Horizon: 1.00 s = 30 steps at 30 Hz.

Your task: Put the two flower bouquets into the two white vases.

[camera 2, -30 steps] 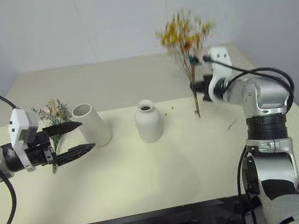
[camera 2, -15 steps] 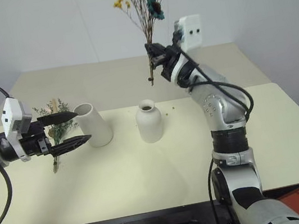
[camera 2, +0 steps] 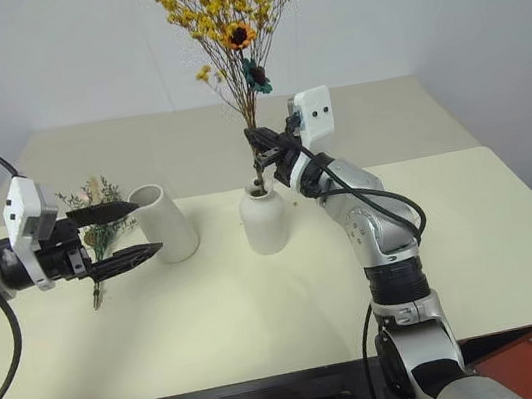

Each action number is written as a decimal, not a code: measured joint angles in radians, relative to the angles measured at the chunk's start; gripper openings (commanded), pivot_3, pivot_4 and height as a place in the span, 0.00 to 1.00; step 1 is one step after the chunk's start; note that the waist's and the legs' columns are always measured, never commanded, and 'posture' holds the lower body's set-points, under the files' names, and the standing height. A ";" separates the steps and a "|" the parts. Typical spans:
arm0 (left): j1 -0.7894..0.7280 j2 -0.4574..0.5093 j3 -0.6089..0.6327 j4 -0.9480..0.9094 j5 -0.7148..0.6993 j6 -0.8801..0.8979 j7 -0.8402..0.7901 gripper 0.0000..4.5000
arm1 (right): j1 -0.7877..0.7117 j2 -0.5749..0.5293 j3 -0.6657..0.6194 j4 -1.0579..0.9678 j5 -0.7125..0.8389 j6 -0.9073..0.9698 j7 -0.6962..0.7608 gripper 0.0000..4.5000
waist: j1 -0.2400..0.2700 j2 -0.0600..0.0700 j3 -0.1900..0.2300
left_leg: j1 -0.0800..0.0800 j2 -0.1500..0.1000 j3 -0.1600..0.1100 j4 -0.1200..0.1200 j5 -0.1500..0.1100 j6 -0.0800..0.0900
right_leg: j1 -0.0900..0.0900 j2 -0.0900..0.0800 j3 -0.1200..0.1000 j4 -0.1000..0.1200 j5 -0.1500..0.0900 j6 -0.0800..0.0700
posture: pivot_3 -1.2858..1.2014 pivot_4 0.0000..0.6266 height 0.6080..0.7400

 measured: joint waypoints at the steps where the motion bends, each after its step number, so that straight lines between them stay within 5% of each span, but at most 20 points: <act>1: 0.004 0.000 0.000 -0.003 0.000 0.000 0.002 1.00 | 0.000 0.000 0.000 -0.001 0.000 0.000 0.000 0.01 | 0.000 0.000 0.000 | 0.000 0.000 0.000 0.000 0.000 0.000 | 0.000 0.000 0.000 0.000 0.000 0.000 | 0.52 0.24 1.00; 14: 0.015 0.000 0.016 -0.020 -0.009 0.004 0.026 1.00 | 0.133 0.000 0.091 -0.063 -0.040 -0.049 0.017 0.01 | 0.000 0.000 0.000 | 0.000 0.000 0.000 0.000 0.000 0.000 | 0.000 0.000 0.000 0.000 -0.002 0.003 | 0.52 0.24 1.00; 18: -0.002 -0.002 0.016 -0.019 -0.013 0.006 0.027 1.00 | 0.140 -0.002 0.104 -0.063 -0.058 -0.077 0.024 0.24 | 0.001 0.000 0.000 | 0.000 0.000 0.000 0.000 0.000 0.000 | 0.000 0.000 0.000 0.000 -0.002 0.003 | 0.52 0.24 1.00; 27: -0.050 -0.019 0.017 -0.008 -0.055 0.025 0.035 1.00 | 0.158 -0.015 0.119 -0.063 -0.091 -0.112 0.042 0.95 | 0.000 0.000 0.000 | 0.000 0.000 0.000 0.000 0.000 0.000 | 0.000 0.000 0.000 0.000 -0.002 0.003 | 0.52 0.24 1.00; 30: -0.060 -0.021 0.017 -0.008 -0.069 0.029 0.041 1.00 | 0.161 -0.023 0.119 -0.065 -0.092 -0.112 0.045 0.99 | 0.001 0.000 0.000 | 0.000 0.000 0.000 0.000 0.000 0.000 | 0.000 0.000 0.000 0.000 -0.002 0.003 | 0.52 0.24 1.00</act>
